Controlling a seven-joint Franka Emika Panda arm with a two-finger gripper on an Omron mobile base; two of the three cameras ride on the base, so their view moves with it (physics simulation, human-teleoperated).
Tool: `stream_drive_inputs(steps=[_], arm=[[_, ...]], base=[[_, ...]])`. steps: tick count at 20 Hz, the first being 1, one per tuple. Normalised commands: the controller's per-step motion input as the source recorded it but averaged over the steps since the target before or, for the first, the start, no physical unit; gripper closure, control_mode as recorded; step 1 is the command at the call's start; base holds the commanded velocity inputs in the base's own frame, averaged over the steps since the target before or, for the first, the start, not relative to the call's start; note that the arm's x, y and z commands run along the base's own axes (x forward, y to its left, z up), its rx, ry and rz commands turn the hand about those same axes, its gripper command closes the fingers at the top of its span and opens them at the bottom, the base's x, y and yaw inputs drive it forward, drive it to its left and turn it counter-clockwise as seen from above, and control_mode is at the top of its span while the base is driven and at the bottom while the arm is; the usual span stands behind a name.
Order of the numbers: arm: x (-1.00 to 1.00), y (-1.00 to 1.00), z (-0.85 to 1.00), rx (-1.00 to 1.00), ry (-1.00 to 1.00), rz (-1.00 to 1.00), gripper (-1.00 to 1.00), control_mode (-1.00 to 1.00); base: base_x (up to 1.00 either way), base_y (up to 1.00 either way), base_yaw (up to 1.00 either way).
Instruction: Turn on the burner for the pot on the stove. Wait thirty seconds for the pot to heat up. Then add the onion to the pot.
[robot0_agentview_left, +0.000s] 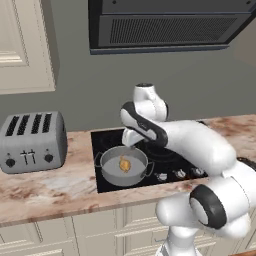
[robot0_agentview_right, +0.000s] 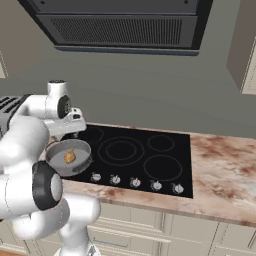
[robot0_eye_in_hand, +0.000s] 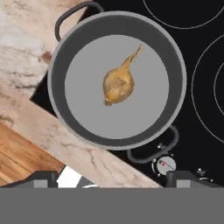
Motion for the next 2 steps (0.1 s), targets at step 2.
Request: stream_drive_inputs(steps=[2], arm=[[-1.0, -0.11, 0.35, 0.0, -0.01, 0.0, -1.0, -1.0]], base=[[0.0, 0.0, 0.0]])
